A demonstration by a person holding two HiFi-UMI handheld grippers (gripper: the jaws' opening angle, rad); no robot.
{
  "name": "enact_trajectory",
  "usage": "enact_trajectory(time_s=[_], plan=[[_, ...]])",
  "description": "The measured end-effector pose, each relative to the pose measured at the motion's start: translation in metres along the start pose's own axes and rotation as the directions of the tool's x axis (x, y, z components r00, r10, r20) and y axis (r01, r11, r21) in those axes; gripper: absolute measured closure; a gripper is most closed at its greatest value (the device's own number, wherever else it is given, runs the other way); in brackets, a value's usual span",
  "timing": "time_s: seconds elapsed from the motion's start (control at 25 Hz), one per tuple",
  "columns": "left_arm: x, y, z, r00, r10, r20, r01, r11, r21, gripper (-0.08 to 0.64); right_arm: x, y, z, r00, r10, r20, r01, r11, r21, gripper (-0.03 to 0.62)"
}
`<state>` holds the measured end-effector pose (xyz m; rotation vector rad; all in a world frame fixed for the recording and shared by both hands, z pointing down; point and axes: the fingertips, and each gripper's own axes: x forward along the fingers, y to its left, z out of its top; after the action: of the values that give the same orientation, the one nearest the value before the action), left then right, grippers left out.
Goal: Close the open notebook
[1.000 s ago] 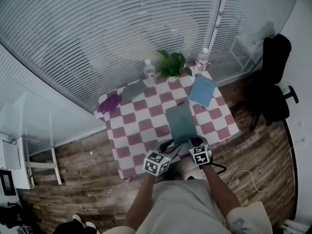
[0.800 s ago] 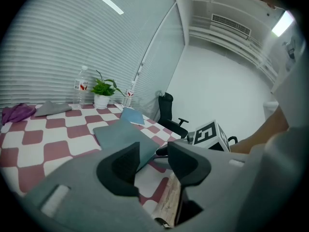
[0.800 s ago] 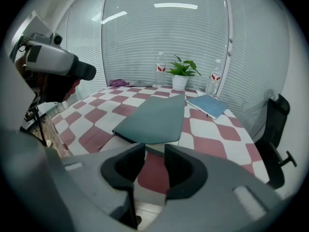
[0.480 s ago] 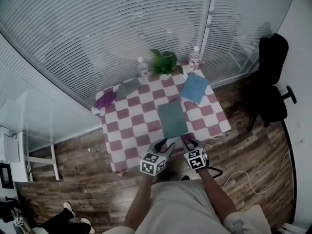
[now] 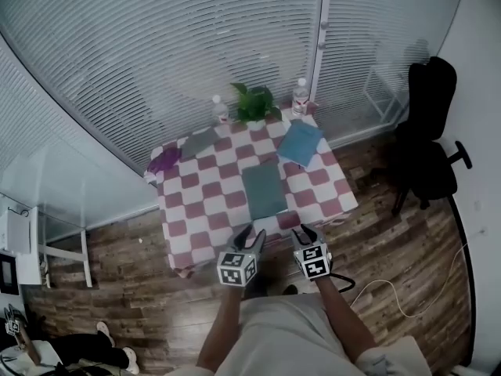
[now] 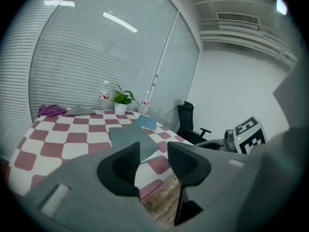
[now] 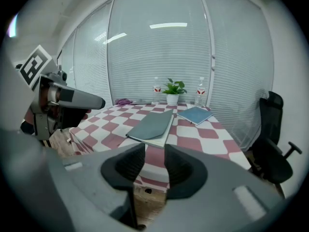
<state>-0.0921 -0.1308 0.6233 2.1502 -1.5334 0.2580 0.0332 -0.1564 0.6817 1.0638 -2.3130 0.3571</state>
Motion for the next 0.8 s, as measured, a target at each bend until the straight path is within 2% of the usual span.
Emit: enact_trajectory(time_s=[0.2, 0.36, 0.48, 0.56, 0.64, 0.72, 0.8], plan=[[-0.023, 0.004, 0.000, 0.994, 0.099, 0.055, -0.098, 0.995, -0.032, 0.377, -0.030, -0.020, -0.001, 0.998, -0.007, 0.056, 0.005, 0.999, 0.042, 0.463], [-0.028, 0.005, 0.015, 0.986, 0.137, 0.092, -0.136, 0.991, -0.017, 0.377, -0.045, -0.035, 0.019, 0.996, -0.030, 0.080, 0.033, 0.999, -0.039, 0.463], [-0.029, 0.011, 0.044, 0.978, 0.161, 0.131, -0.165, 0.986, 0.016, 0.377, -0.042, -0.051, 0.044, 0.992, 0.016, 0.125, -0.009, 0.998, -0.057, 0.463], [-0.040, 0.019, 0.061, 0.966, 0.202, 0.161, -0.205, 0.979, 0.005, 0.377, -0.044, -0.063, 0.050, 0.989, 0.044, 0.140, -0.042, 0.999, -0.022, 0.463], [-0.056, 0.022, 0.070, 0.954, 0.240, 0.181, -0.243, 0.970, -0.007, 0.377, -0.054, -0.076, 0.050, 0.990, 0.014, 0.142, -0.019, 0.999, 0.034, 0.463], [-0.074, 0.016, 0.069, 0.950, 0.249, 0.188, -0.256, 0.967, 0.016, 0.377, -0.072, -0.080, 0.049, 0.987, -0.032, 0.157, 0.022, 0.998, 0.064, 0.463], [-0.090, 0.007, 0.061, 0.953, 0.236, 0.191, -0.247, 0.968, 0.035, 0.377, -0.088, -0.078, 0.046, 0.983, -0.049, 0.177, 0.027, 0.991, 0.128, 0.463]])
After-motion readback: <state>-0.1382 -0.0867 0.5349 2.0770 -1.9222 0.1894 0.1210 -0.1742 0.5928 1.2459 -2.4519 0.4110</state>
